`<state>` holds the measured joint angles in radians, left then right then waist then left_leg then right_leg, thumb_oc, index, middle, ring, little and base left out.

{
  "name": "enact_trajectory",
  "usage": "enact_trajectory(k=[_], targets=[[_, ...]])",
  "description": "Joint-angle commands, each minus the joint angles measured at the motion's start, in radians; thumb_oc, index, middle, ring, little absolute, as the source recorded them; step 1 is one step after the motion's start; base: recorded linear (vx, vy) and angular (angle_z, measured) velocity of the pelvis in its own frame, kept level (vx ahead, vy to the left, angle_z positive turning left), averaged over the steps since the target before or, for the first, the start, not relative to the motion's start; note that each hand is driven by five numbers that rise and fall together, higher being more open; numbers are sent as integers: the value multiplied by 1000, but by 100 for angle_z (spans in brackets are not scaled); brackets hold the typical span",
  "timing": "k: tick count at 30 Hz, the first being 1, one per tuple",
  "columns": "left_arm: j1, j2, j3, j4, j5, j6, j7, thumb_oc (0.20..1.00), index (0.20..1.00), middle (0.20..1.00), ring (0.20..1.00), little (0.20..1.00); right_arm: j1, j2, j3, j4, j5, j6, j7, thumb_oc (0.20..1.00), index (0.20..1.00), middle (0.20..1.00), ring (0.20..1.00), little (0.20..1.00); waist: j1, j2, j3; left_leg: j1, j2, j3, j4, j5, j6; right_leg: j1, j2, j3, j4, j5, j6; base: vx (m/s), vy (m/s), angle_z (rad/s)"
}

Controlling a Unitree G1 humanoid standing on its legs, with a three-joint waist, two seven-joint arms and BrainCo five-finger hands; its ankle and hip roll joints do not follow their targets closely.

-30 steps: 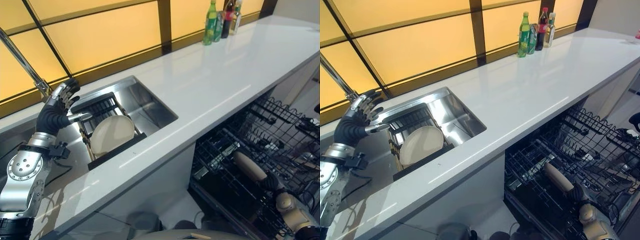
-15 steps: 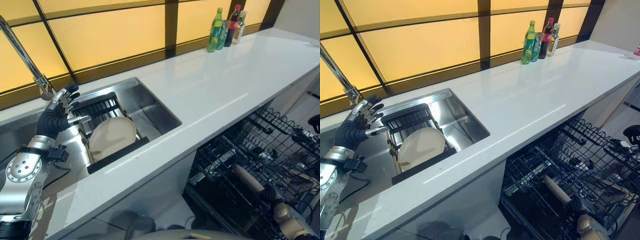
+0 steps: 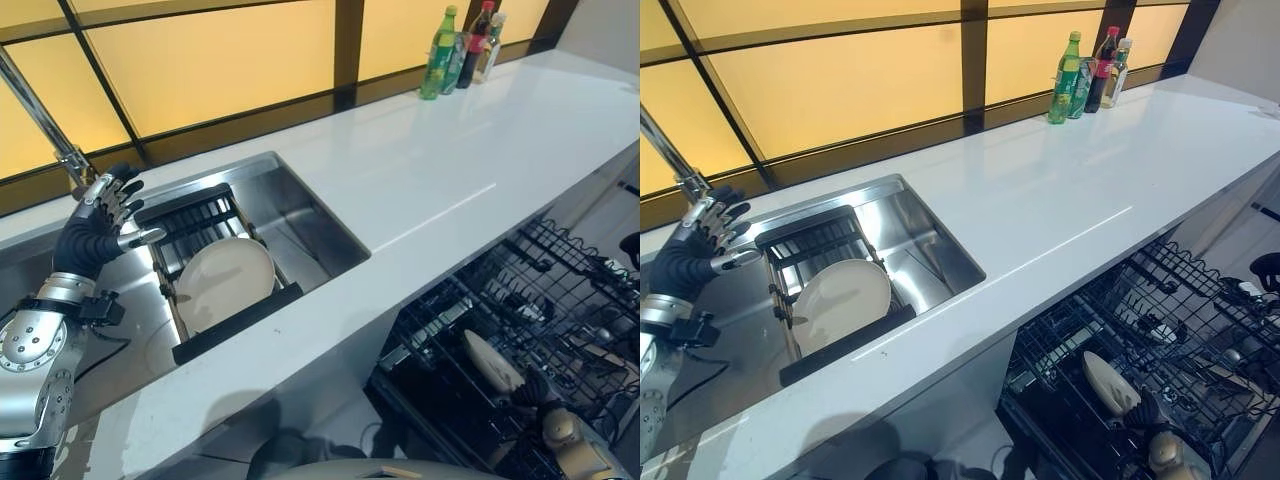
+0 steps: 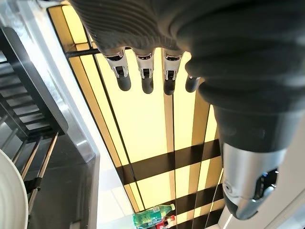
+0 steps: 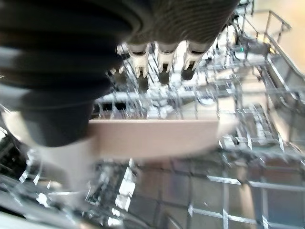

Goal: Pick up plates and place into dishwasher.

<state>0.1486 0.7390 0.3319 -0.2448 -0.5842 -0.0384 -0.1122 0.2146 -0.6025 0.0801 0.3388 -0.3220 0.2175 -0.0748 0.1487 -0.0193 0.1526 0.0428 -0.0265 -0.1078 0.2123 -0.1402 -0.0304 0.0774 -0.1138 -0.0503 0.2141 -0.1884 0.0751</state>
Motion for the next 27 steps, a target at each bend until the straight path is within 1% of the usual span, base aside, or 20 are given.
enact_trajectory(k=[1, 2, 5, 6, 7, 8, 9, 10, 11, 13, 15, 16, 18, 19, 20, 22, 24, 25, 27], targets=[[-19, 7, 30, -18, -38, -96, 19, 1000, 1000, 1000, 1000, 1000, -75, -85, -18, -74, 18, -21, -18, 1000, 1000, 1000, 1000, 1000, -8, -21, -56, -81, -14, -8, 7, 59, -26, -8, -56, 4, -12, 69, 77, -48, 57, -4], [-20, 4, 32, -16, -34, -98, 18, 1000, 1000, 1000, 1000, 1000, -79, -85, -23, -88, 18, -16, -19, 1000, 1000, 1000, 1000, 1000, -8, -21, -58, -78, -13, -9, 4, 58, -23, -12, -57, 1, -2, 64, 76, -62, 64, -2], [-19, -10, 47, 10, -21, -126, -8, 1000, 1000, 1000, 1000, 1000, -91, -83, -54, -173, 17, -2, -43, 1000, 1000, 1000, 1000, 1000, -9, -13, -62, -65, -9, -20, -12, 58, 0, -49, -38, -16, 82, 40, 61, -68, 50, 0], [-17, -12, 53, 15, -21, -134, -13, 1000, 1000, 1000, 1000, 1000, -94, -81, -60, -200, 25, -1, -62, 1000, 1000, 1000, 1000, 1000, -9, -13, -62, -63, -11, -24, -14, 58, 5, -56, -35, -16, 87, 41, 55, -62, -22, 0], [-14, -16, 56, 22, -22, -143, -18, 1000, 1000, 1000, 1000, 1000, -96, -81, -67, -227, 38, -1, -75, 1000, 1000, 1000, 1000, 1000, -8, -15, -63, -62, -18, -32, -17, 60, 7, -54, -33, -12, 66, 52, 51, -97, -85, 0], [-14, -19, 58, 25, -19, -151, -19, 1000, 1000, 1000, 1000, 1000, -100, -82, -80, -270, 66, -13, -103, 1000, 1000, 1000, 1000, 1000, -8, -22, -64, -68, -30, -40, -19, 68, 5, -52, -37, -2, 9, 85, 48, -97, -126, -1], [-17, -21, 57, 25, -15, -152, -18, 1000, 1000, 1000, 1000, 1000, -102, -81, -87, -297, 85, -28, -124, 1000, 1000, 1000, 1000, 1000, -8, -26, -63, -67, -37, -44, -19, 63, 3, -40, -42, 2, -26, 96, 48, -131, -174, 1], [-29, -21, 49, 34, -18, -155, -16, 1000, 1000, 1000, 1000, 1000, -114, -76, -90, -333, 97, -42, -148, 1000, 1000, 1000, 1000, 1000, -12, -32, -66, -69, -43, -43, -23, 62, -5, -37, -50, 19, -88, 130, 59, -111, -146, -3], [-37, -20, 45, 40, -20, -157, -16, 1000, 1000, 1000, 1000, 1000, -118, -73, -93, -349, 99, -48, -155, 1000, 1000, 1000, 1000, 1000, -15, -32, -68, -71, -42, -41, -25, 62, -8, -37, -49, 28, -103, 139, 62, -153, -129, -6], [-71, -33, 28, 66, 3, -164, -27, 1000, 1000, 1000, 1000, 1000, -126, -69, -115, -409, 123, -80, -174, 1000, 1000, 1000, 1000, 1000, -27, -23, -83, -78, -21, -39, -45, 70, -15, -34, -29, 53, -113, 128, 58, -205, -122, -2], [-87, -43, 9, 81, 27, -166, -29, 1000, 1000, 1000, 1000, 1000, -133, -60, -122, -429, 145, -105, -174, 1000, 1000, 1000, 1000, 1000, -30, -20, -96, -77, -9, -39, -66, 79, -23, -33, -23, 48, -130, 131, 56, -165, -116, 11], [-97, -56, -3, 96, 58, -157, -35, 1000, 1000, 1000, 1000, 1000, -141, -54, -120, -441, 147, -116, -167, 1000, 1000, 1000, 1000, 1000, -30, -16, -106, -76, -1, -39, -81, 90, -30, -31, -18, 42, -143, 135, 53, -148, -134, 15], [-109, -54, -17, 119, 101, -133, -45, 1000, 1000, 1000, 1000, 1000, -150, -56, -118, -465, 170, -134, -154, 1000, 1000, 1000, 1000, 1000, -30, -10, -117, -78, 13, -38, -98, 107, -42, -24, -1, 40, -158, 134, 45, -143, -144, 24], [-116, -53, -27, 135, 122, -133, -41, 1000, 1000, 1000, 1000, 1000, -157, -54, -110, -469, 164, -137, -152, 1000, 1000, 1000, 1000, 1000, -31, -8, -119, -83, 18, -36, -96, 112, -48, -24, 5, 40, -159, 132, 41, -129, -115, 26], [-130, -48, -45, 166, 143, -119, -45, 1000, 1000, 1000, 1000, 1000, -168, -56, -100, -469, 150, -151, -150, 1000, 1000, 1000, 1000, 1000, -33, -5, -120, -93, 25, -31, -87, 116, -57, -21, 13, 39, -160, 128, 36, -119, -99, 15], [-150, -40, -73, 214, 153, -122, -41, 1000, 1000, 1000, 1000, 1000, -194, -77, -87, -470, 167, -158, -151, 1000, 1000, 1000, 1000, 1000, -31, -6, -109, -121, 33, -25, -39, 113, -73, -22, 21, 31, -149, 123, 25, -96, -78, 9], [-156, -39, -86, 249, 177, -137, -39, 1000, 1000, 1000, 1000, 1000, -207, -85, -80, -466, 160, -164, -146, 1000, 1000, 1000, 1000, 1000, -30, -5, -98, -145, 34, -28, 6, 115, -77, -25, 28, 31, -133, 117, 17, -42, -21, 8], [-155, -41, -88, 261, 175, -137, -42, 1000, 1000, 1000, 1000, 1000, -214, -96, -78, -463, 162, -164, -142, 1000, 1000, 1000, 1000, 1000, -28, -2, -90, -148, 31, -38, 10, 118, -74, -32, 35, 32, -118, 114, 12, 0, 0, 0], [-153, -38, -88, 275, 181, -145, -45, 1000, 1000, 1000, 1000, 1000, -226, -95, -61, -448, 162, -165, -155, 1000, 1000, 1000, 1000, 1000, -21, 8, -88, -133, 33, -60, -42, 134, -65, -41, 49, 37, -102, 105, 7, 36, 62, -3]])
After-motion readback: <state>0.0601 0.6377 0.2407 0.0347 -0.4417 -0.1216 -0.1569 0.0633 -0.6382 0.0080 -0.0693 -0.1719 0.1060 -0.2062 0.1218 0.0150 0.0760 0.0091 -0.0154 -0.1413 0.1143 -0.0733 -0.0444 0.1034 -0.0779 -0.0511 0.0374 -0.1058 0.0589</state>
